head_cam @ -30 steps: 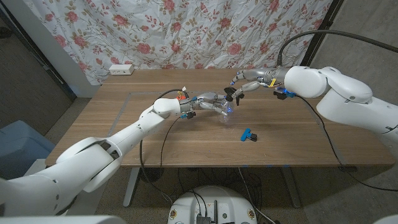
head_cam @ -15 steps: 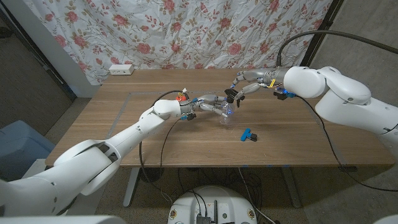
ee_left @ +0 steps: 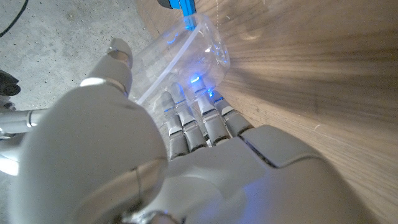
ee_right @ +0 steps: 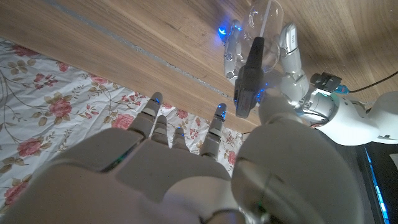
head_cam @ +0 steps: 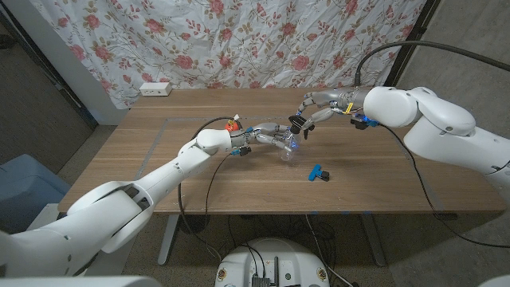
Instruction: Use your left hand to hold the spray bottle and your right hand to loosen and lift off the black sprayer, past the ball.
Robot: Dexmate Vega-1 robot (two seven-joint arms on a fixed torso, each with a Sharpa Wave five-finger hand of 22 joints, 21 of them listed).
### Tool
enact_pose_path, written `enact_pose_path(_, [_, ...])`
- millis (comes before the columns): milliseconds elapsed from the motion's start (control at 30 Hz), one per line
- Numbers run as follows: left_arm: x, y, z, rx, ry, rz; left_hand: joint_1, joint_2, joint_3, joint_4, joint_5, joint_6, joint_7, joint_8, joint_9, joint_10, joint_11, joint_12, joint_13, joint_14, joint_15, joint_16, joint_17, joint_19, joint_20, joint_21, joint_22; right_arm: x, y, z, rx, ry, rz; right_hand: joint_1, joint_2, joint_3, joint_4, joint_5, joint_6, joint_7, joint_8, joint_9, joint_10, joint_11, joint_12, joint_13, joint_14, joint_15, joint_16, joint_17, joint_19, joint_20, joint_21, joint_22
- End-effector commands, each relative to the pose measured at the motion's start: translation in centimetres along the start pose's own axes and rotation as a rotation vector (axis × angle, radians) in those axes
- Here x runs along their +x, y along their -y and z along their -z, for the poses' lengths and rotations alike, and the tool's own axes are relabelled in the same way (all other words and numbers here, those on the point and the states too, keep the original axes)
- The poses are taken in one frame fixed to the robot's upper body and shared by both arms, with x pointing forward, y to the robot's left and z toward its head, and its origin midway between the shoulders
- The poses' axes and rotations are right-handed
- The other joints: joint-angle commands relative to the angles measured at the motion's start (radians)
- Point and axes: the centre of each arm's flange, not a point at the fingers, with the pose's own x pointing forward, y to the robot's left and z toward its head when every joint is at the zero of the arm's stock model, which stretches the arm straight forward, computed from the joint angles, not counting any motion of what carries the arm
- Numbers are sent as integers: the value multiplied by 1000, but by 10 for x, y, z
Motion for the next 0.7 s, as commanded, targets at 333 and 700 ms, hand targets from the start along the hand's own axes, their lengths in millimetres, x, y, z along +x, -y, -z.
enact_pose_path(333, [-5,1,4,-17,-8,5,29,106,3,-9,5,35,-9,38,-3,70,-51,9,17,11,-145,-1,6,9,-59,-1,3,6,-2,-2,73,37,20,129,18,27,3,-10,110,1,71,23,34,-35,12,2,14,-22,11,4,16,-25,2,2])
enact_pose_path(700, [-5,1,7,-23,-8,1,32,107,4,-8,5,33,-9,40,-6,69,-53,7,19,9,-143,-5,7,8,-58,-1,3,9,-1,-2,86,39,40,186,27,32,3,-10,150,-1,98,32,59,-60,16,1,29,-42,18,7,26,-42,2,2])
